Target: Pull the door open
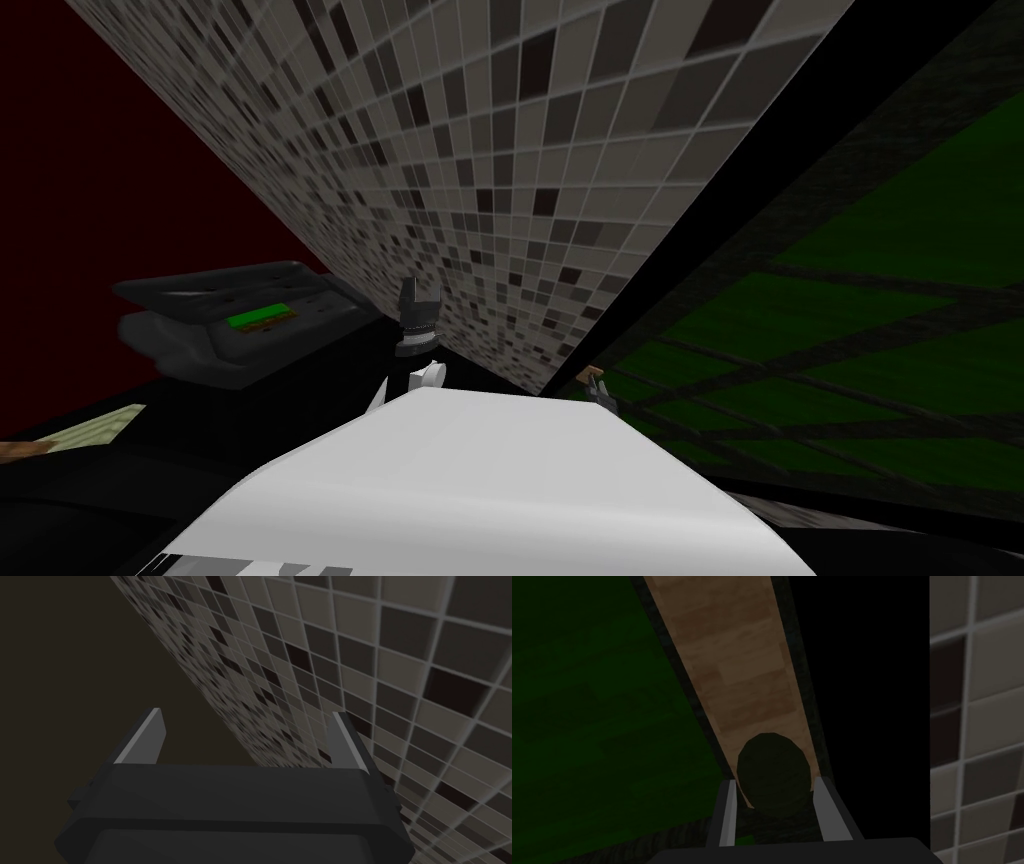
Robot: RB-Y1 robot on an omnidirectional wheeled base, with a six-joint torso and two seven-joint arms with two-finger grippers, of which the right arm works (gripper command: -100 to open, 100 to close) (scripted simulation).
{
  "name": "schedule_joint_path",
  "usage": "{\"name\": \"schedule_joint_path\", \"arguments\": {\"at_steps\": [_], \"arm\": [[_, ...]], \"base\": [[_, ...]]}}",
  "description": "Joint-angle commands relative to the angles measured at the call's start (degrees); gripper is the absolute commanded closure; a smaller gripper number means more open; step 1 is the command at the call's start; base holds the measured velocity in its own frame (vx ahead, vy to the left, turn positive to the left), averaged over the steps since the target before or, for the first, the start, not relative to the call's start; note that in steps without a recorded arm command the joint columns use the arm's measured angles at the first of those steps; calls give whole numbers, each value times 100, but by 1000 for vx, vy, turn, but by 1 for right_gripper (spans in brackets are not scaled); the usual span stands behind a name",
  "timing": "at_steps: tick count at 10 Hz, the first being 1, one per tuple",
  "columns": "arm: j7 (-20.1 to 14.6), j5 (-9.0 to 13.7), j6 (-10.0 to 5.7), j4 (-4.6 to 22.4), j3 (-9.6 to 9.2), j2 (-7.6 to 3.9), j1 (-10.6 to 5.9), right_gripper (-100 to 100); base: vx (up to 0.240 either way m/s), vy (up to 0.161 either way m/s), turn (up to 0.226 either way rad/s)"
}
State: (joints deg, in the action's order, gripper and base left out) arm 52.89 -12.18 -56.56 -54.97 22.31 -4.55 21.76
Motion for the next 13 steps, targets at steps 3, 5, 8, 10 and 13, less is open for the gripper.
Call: {"name": "schedule_joint_path", "arguments": {"at_steps": [3,5,8,10,13], "arm": [[-507,138,19,43,-105,-29,-43,100],[-863,284,30,85,-199,-73,-98,100],[-1187,365,36,109,-253,-98,-129,100],[-1566,529,48,156,-359,-148,-191,100],[-1885,616,54,181,-416,-174,-224,100]], "base": [[-30,-1,20],[-42,-6,26],[-31,-3,18],[-39,-2,30],[-35,-7,17]]}}
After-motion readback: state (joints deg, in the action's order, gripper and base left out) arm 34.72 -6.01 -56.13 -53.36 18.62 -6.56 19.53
